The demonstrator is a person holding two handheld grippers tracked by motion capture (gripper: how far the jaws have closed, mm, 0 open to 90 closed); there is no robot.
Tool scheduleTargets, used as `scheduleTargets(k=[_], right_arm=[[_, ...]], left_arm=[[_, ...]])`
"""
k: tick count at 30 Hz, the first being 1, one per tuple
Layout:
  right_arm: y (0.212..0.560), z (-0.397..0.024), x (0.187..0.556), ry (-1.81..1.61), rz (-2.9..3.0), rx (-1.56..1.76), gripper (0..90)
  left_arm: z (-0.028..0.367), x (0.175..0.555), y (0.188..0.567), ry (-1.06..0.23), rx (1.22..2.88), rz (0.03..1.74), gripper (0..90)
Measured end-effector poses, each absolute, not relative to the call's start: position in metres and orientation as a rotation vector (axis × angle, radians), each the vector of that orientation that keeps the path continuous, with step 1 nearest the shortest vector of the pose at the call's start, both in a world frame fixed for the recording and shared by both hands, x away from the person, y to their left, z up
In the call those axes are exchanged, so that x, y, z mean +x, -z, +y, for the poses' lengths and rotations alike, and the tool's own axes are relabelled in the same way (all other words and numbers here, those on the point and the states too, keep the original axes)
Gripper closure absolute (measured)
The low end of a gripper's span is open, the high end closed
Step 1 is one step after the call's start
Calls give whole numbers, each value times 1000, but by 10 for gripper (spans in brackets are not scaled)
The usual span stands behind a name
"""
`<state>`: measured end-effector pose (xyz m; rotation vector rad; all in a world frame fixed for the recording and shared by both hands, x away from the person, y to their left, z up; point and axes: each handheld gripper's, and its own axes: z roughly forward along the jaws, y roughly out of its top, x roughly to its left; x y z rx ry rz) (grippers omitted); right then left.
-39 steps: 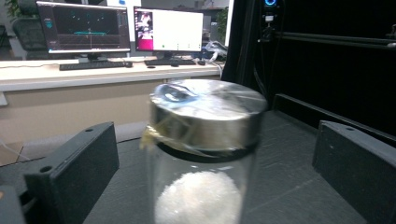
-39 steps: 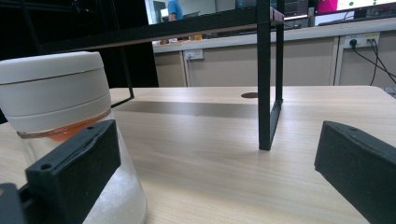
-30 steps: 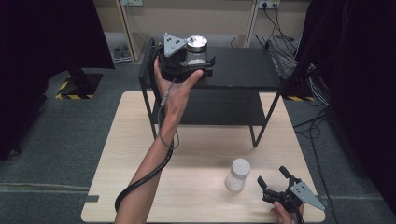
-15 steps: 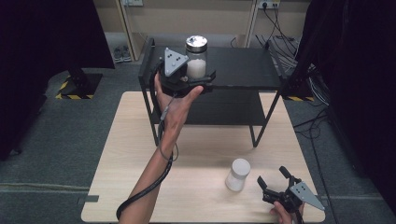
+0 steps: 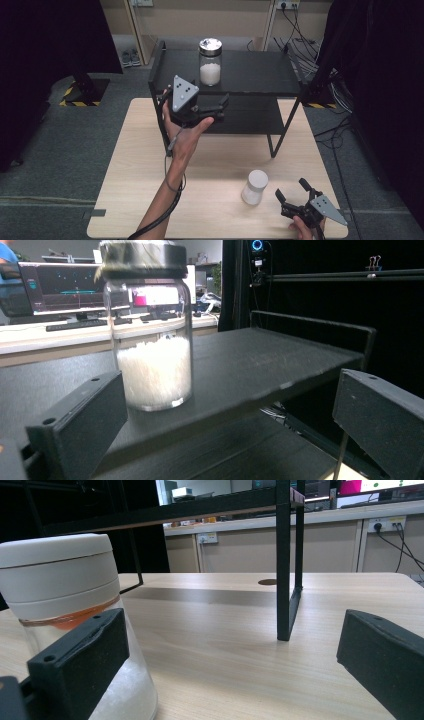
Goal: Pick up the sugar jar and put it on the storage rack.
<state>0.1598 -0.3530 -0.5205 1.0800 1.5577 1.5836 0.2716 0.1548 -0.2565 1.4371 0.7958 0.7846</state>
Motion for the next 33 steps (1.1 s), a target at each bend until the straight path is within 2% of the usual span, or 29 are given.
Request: scheduleTargets(k=[33], right_arm=[[521, -353, 160, -1584, 1560, 1077, 4]], left_arm=[[184, 221, 366, -678, 1392, 776, 2]])
